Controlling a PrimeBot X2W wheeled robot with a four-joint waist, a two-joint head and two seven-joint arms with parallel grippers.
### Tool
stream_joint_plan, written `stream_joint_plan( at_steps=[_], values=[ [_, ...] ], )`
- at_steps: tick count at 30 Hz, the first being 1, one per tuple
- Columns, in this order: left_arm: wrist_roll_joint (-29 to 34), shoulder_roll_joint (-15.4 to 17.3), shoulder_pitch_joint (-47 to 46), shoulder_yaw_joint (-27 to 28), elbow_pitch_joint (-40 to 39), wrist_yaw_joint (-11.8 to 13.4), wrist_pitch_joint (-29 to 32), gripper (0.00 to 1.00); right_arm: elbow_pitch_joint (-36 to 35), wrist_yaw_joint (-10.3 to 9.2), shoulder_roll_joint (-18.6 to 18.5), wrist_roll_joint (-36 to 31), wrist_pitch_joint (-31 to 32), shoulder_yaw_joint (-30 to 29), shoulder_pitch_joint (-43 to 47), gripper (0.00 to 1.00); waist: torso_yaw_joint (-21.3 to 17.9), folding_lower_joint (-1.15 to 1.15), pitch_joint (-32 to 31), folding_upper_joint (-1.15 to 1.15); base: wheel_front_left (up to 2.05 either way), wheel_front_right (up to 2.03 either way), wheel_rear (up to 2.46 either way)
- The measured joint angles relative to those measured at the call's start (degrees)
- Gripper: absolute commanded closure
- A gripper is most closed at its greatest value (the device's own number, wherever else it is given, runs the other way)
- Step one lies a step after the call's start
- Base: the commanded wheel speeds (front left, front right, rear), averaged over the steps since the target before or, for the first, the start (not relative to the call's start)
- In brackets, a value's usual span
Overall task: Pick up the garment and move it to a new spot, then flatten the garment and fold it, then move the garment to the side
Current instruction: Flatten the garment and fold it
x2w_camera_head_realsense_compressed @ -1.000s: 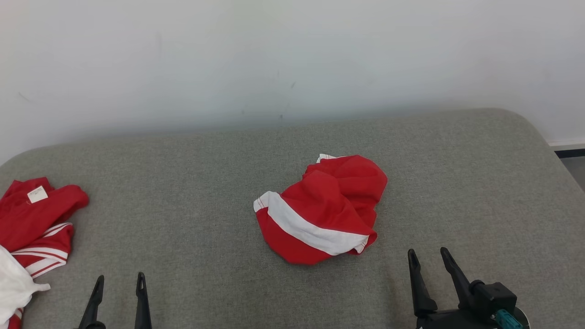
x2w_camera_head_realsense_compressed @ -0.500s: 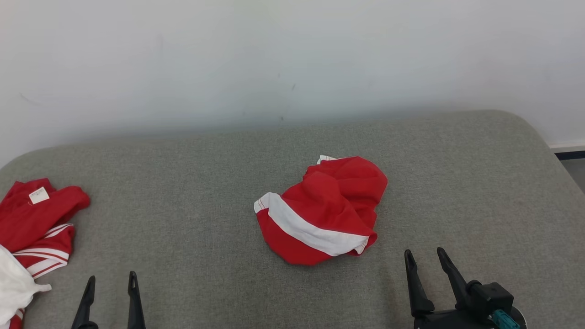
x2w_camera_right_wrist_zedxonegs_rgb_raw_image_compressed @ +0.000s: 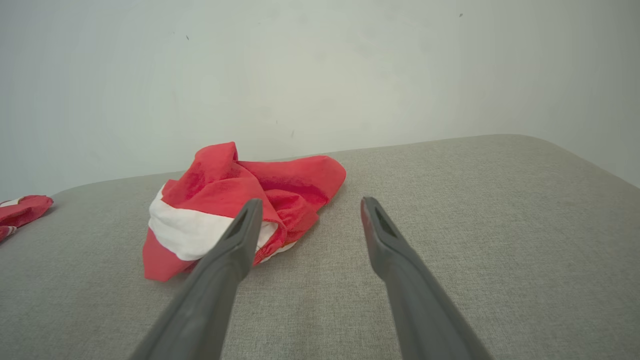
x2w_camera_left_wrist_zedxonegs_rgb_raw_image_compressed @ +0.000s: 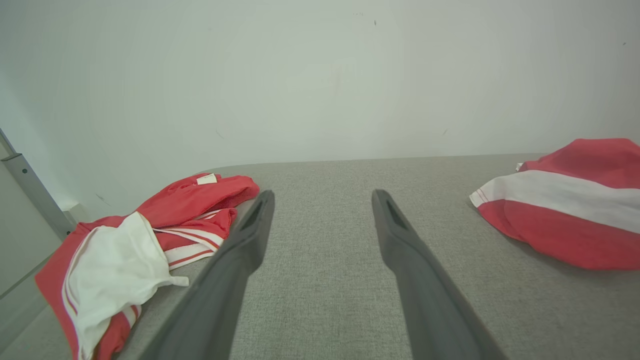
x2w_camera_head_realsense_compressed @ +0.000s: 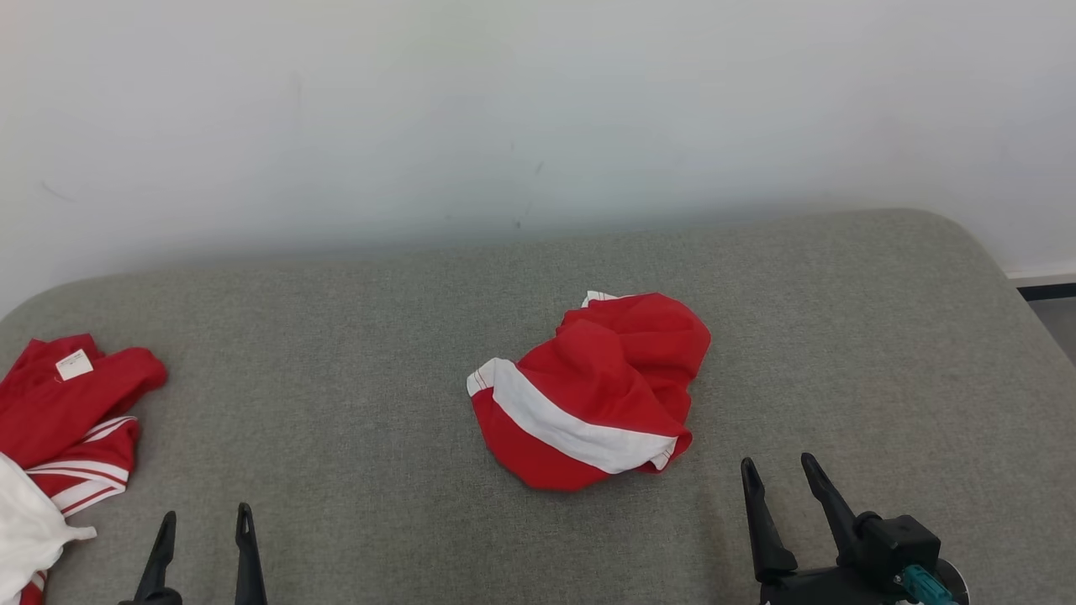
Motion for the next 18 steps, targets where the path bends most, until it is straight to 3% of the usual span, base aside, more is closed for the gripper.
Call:
stream_joint_plan(
  at_steps=[18],
  values=[
    [-1.18, 0.03, 0.65, -0.1, -0.14, 0.69, 0.13, 0.0, -0.04, 0.0, 0.0, 0.05, 0.43, 0.08, 0.29, 0.0, 0.32, 0.0, 0.32, 0.0, 0.0, 0.0, 0.0]
  ],
)
